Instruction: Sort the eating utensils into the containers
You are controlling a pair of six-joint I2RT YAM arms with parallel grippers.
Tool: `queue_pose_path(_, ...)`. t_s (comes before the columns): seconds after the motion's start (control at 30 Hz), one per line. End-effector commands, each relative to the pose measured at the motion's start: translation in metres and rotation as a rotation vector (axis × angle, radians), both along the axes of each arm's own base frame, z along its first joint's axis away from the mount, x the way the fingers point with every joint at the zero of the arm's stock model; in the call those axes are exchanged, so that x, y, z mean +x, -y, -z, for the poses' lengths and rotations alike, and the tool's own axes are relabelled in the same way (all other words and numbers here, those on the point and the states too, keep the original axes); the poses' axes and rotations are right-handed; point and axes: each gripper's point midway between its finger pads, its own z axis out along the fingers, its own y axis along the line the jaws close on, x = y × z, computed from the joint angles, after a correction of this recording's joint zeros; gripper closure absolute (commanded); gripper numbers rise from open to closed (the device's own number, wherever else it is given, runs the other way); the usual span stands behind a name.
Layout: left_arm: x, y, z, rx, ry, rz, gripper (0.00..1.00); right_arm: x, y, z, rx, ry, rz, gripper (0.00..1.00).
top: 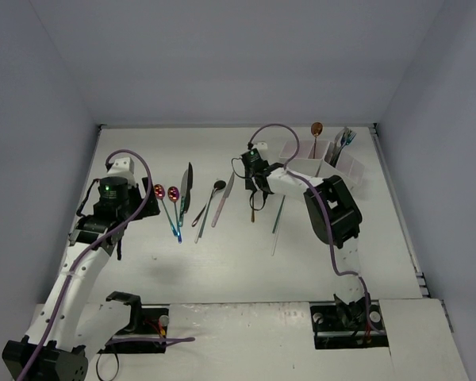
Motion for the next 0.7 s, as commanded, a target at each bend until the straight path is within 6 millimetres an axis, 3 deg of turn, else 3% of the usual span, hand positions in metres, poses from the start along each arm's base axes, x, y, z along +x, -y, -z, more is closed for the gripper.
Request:
queue_pose_path(0.0, 0.007, 0.001, -0.006, -0.013, 0.023, -0.007, 0.21, -0.020, 0.013, -0.006, -0.016, -0.052, 0.019, 0.68)
queue_pose_path(0.2, 0.007, 0.000, -0.007, -0.013, 0.023, -0.009, 0.21, -0.033, 0.016, 0.003, -0.021, -0.112, 0.028, 0.72)
queue_pose_path(0.5, 0.006, 0.000, -0.007, -0.012, 0.024, -0.010, 0.21, -0.045, 0.007, 0.016, -0.009, -0.193, 0.020, 0.88)
queue_pose_path(0.6, 0.006, -0.001, -0.007, -0.010, 0.024, -0.015, 0.21, -0.042, 0.004, 0.013, -0.001, -0.184, 0.014, 0.99)
queue_pose_path(0.67, 0.006, -0.001, -0.007, -0.011, 0.025, -0.013, 0.21, -0.038, 0.002, 0.001, 0.007, -0.158, 0.014, 1.00)
